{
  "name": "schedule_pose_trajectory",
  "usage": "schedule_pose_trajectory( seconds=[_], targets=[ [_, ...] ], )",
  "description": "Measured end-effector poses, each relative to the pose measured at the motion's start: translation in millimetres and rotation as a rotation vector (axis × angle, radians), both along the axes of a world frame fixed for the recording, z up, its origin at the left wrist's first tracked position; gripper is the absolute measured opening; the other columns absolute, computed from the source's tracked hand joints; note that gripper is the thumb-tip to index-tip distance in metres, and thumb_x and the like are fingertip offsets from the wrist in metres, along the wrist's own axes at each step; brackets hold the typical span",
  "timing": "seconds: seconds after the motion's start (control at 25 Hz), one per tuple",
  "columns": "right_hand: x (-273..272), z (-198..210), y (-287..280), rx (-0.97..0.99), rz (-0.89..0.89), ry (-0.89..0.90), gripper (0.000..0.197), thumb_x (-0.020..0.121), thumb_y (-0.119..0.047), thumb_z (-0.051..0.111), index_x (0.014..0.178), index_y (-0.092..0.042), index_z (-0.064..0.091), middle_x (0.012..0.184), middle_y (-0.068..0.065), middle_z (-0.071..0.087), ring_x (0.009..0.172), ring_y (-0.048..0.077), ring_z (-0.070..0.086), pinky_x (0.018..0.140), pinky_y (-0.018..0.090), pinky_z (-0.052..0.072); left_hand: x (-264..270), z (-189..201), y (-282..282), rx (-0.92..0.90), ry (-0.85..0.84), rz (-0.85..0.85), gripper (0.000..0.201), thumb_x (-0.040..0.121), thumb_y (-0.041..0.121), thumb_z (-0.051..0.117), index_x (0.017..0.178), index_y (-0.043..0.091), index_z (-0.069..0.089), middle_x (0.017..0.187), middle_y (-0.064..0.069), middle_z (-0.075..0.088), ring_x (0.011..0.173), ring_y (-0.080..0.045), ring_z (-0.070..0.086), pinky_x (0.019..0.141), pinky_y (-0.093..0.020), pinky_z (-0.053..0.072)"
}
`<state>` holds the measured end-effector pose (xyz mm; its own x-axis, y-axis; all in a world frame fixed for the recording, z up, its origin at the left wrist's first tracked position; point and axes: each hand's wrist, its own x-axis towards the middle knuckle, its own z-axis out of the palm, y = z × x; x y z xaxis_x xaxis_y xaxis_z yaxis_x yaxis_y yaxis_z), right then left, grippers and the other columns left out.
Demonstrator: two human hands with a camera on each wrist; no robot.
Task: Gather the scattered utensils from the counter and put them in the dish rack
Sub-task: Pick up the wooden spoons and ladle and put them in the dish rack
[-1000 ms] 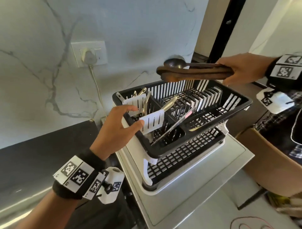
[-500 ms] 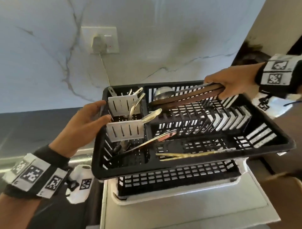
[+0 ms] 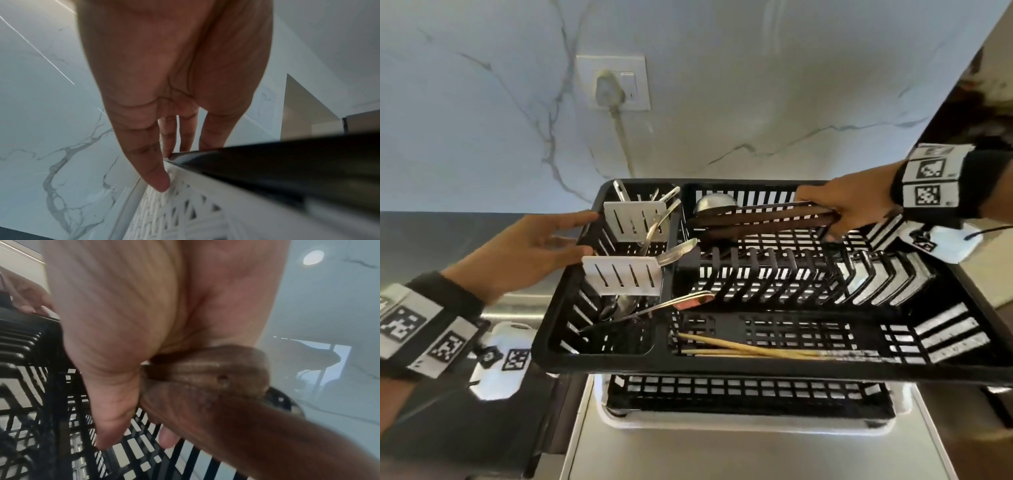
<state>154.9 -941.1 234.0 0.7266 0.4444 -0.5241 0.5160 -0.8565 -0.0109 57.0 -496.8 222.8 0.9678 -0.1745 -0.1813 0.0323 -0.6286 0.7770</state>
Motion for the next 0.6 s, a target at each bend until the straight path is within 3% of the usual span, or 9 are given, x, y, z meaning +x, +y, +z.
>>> schedule_pose_trajectory(
  seconds=[0.16,0.24,0.32,0.36,0.48,0.6],
  targets=[
    [8.2,-14.6,5.9,-0.087,0.068,-0.012,0.053,0.088,-0.024,0.070,0.127,-0.028,0.035,0.089,-0.001,0.065,0.078,0.016,0.065,0.075,0.035,0.055,-13.1,1.8,0.5,-0.031,0.029,-0.027,0.057,0.093,0.008,0.059,0.143,0.035,0.047,0.130,0.016,0.065,0.110,-0.003,0.068,0.107,-0.035,0.043],
    [9.5,-14.9,10.6,-0.091,0.059,-0.020,0.052,0.089,-0.025,0.069,0.130,-0.028,0.037,0.093,-0.001,0.066,0.081,0.018,0.066,0.076,0.034,0.055,-20.7,1.3,4.4,-0.063,0.040,-0.037,0.057,0.090,0.019,0.064,0.143,0.033,0.047,0.125,0.010,0.070,0.109,-0.008,0.070,0.105,-0.034,0.047],
    [9.4,-10.4,14.1,-0.077,0.036,-0.018,0.052,0.089,-0.035,0.069,0.132,-0.035,0.039,0.106,-0.006,0.065,0.090,0.018,0.068,0.087,0.038,0.055,-28.6,2.0,9.8,-0.117,0.074,-0.056,0.064,0.083,0.038,0.073,0.143,0.031,0.049,0.120,0.003,0.074,0.109,-0.014,0.071,0.100,-0.029,0.052],
    [8.2,-7.1,15.3,-0.066,0.021,-0.005,0.053,0.089,-0.039,0.069,0.133,-0.038,0.040,0.111,-0.008,0.064,0.093,0.017,0.068,0.091,0.040,0.055,-32.5,2.3,10.8,-0.134,0.084,-0.058,0.063,0.084,0.038,0.071,0.142,0.031,0.049,0.118,0.001,0.074,0.110,-0.017,0.071,0.098,-0.026,0.052],
    [2.2,3.9,17.6,-0.065,0.000,-0.018,0.049,0.093,-0.041,0.064,0.137,-0.036,0.042,0.120,-0.009,0.064,0.099,0.015,0.068,0.097,0.040,0.052,-42.1,3.1,12.4,-0.134,0.080,-0.066,0.051,0.095,0.011,0.060,0.141,0.030,0.050,0.115,-0.001,0.076,0.108,-0.018,0.072,0.099,-0.026,0.049],
    [-9.9,17.7,21.4,-0.011,-0.050,-0.059,0.041,0.096,-0.038,0.061,0.134,-0.035,0.048,0.125,-0.010,0.063,0.094,0.006,0.064,0.094,0.031,0.048,-52.8,0.9,14.6,-0.101,0.055,-0.101,0.050,0.092,0.013,0.058,0.139,0.029,0.051,0.113,0.001,0.076,0.107,-0.016,0.072,0.099,-0.030,0.052]
  ],
)
